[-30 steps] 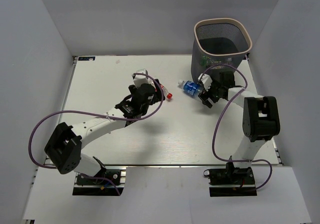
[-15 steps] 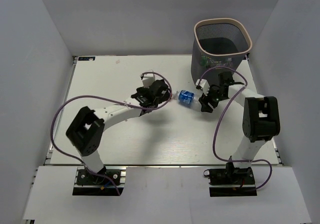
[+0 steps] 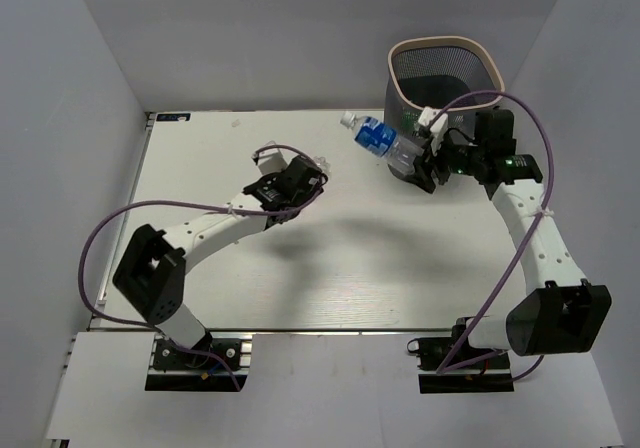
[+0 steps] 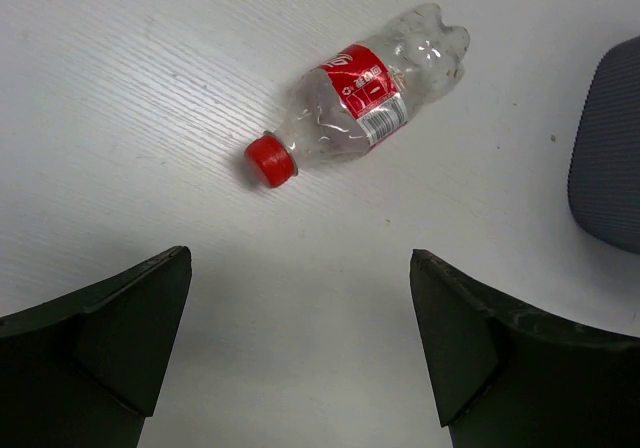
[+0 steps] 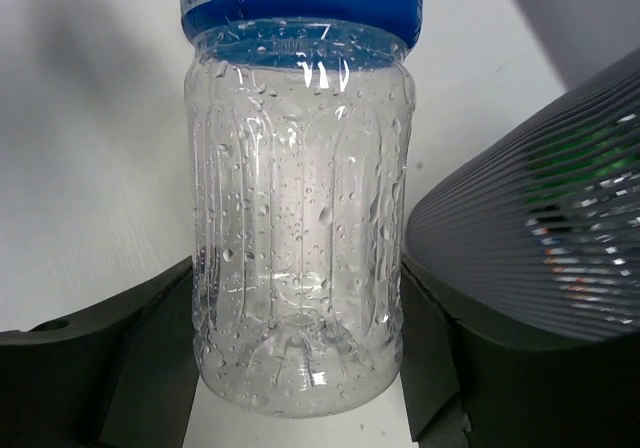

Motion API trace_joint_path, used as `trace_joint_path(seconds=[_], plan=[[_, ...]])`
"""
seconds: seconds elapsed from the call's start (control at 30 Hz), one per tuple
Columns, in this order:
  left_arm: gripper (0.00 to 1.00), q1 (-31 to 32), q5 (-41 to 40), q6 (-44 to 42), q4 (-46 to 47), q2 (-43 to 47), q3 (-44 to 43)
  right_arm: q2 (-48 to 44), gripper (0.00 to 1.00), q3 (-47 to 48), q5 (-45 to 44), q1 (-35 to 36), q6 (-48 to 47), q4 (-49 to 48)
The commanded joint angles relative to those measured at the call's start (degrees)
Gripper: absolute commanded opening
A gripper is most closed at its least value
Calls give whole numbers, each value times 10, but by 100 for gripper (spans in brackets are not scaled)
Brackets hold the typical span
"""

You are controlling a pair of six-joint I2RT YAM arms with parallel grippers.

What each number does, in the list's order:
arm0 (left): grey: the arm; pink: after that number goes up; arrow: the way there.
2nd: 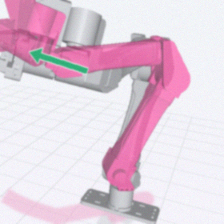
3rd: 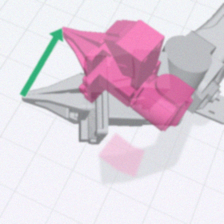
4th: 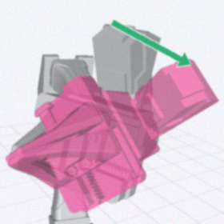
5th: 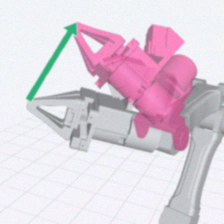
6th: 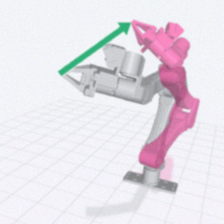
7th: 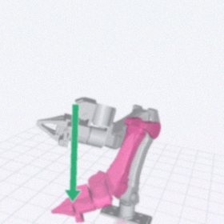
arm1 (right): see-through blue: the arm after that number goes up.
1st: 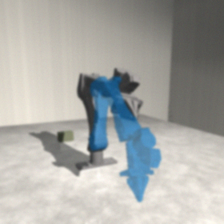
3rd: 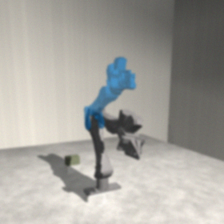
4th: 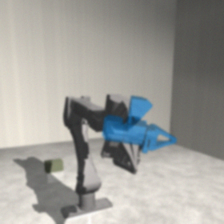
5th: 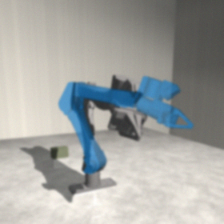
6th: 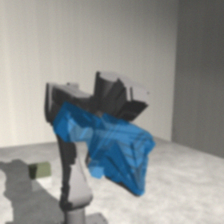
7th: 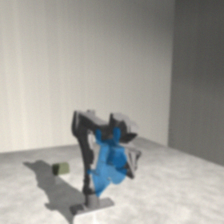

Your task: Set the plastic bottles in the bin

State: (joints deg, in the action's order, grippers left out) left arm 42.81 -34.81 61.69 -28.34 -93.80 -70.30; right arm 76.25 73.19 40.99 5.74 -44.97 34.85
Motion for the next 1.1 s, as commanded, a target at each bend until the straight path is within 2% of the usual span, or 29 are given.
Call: trace_joint_path(seconds=[0.0,0.07,0.13,0.2,0.27,0.3,0.4,0.47,0.53,0.57,0.6,0.67,0.7,0.73,0.77,0.9,1.07], plan=[[100,-16,-30,26,5,50,40,-13,5,41,15,1,126,-94],[100,-21,-35,15,-1,44,40,-18,5,69,-12,0,200,-160],[100,-38,-35,-26,10,24,34,-17,4,101,-48,1,250,-186],[100,-44,-16,-150,77,18,29,-3,1,119,-134,1,289,-232],[100,-51,27,-241,156,0,29,27,1,179,-166,-4,318,-234],[100,-51,41,-334,177,0,18,62,1,195,-213,-6,320,-230],[100,-66,59,-456,196,-42,-29,111,1,289,-242,-11,325,-209],[100,-78,59,-488,196,-65,-55,130,1,343,-247,-13,328,-186],[100,-95,59,-527,207,-104,-90,173,10,376,-257,-13,326,-149],[100,-101,77,-539,207,-118,-115,198,19,429,-257,-16,327,-121],[100,-106,77,-560,207,-150,-130,221,49,442,-263,-17,327,-93],[100,-113,87,-572,182,-179,-172,243,64,467,-264,-24,328,-72],[100,-113,87,-579,176,-190,-180,245,81,457,-263,-26,328,-72],[100,-119,87,-597,176,-204,-185,239,87,442,-261,-28,328,-73],[100,-119,87,-608,176,-204,-186,236,90,431,-257,-32,328,-83],[100,-119,116,-654,171,-226,-202,209,90,374,-239,-44,336,-109],[100,-124,206,-685,158,-240,-219,184,90,357,-228,-49,355,-116]])
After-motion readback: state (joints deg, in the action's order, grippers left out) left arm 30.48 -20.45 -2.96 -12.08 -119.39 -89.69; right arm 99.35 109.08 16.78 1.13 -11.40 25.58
